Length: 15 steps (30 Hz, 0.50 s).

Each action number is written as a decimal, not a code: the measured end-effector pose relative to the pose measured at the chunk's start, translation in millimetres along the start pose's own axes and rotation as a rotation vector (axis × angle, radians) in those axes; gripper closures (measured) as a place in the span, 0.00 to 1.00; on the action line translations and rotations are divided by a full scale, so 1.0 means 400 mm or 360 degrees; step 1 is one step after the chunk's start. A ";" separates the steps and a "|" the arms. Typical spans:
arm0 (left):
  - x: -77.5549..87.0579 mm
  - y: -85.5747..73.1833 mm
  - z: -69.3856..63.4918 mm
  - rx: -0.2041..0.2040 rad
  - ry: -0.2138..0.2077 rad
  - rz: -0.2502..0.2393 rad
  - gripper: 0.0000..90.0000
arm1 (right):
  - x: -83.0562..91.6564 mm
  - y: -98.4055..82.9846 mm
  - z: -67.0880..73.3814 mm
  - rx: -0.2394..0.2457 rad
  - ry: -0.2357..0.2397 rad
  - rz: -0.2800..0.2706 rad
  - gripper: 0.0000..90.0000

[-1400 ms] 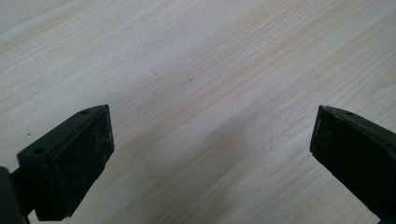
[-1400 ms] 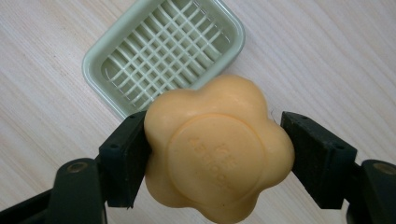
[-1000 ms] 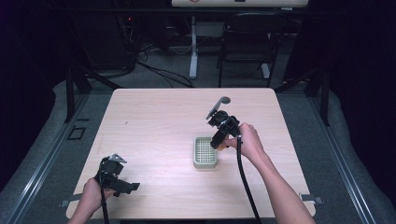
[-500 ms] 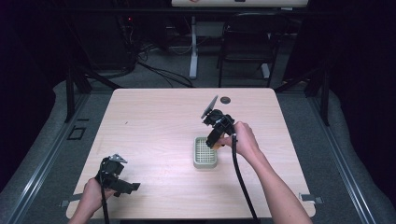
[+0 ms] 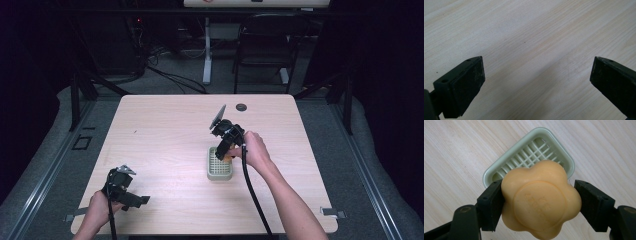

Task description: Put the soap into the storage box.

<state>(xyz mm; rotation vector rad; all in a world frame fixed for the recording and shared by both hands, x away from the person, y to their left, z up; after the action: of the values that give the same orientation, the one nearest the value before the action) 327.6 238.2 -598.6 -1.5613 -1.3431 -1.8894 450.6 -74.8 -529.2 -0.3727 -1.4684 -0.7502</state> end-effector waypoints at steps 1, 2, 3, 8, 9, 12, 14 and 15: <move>0.000 0.000 0.000 0.0000 0.0000 0.0000 0.00 | -0.002 0.002 0.000 0.0007 0.0005 0.0008 0.30; 0.000 0.000 0.000 0.0000 0.0000 0.0000 0.00 | -0.002 0.002 0.000 0.0007 0.0005 0.0008 0.30; 0.000 0.000 0.000 0.0001 -0.0001 0.0000 0.00 | -0.010 0.006 0.003 0.0003 0.0010 0.0017 0.30; -0.001 0.000 -0.001 0.0000 0.0000 0.0002 0.00 | -0.027 0.013 0.005 0.0016 0.0004 0.0025 0.30; -0.001 0.000 -0.001 0.0000 0.0000 0.0002 0.00 | -0.030 0.016 0.006 0.0015 0.0010 0.0043 0.30; -0.001 0.000 -0.001 0.0002 0.0001 0.0001 0.00 | -0.042 0.020 0.007 0.0015 0.0018 0.0053 0.30; -0.001 0.000 -0.001 0.0002 0.0001 0.0001 0.00 | -0.054 0.025 0.010 0.0016 0.0023 0.0059 0.30; -0.001 0.000 -0.001 0.0002 0.0001 0.0001 0.00 | -0.054 0.025 0.010 0.0016 0.0023 0.0059 0.30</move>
<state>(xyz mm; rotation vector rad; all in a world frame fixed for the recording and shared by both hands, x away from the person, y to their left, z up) 327.3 237.9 -599.0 -1.5607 -1.3427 -1.8882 455.6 -60.2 -547.8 -0.3852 -1.4477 -0.7147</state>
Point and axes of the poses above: each handheld gripper's, and its own axes: x roughly backward along the jaws, y roughly out of its top, z roughly to its left, the point moved 6 cm from there along -x, roughly forward along the jaws, and after that the axes turned 6 degrees about y, right-handed, at the moved point
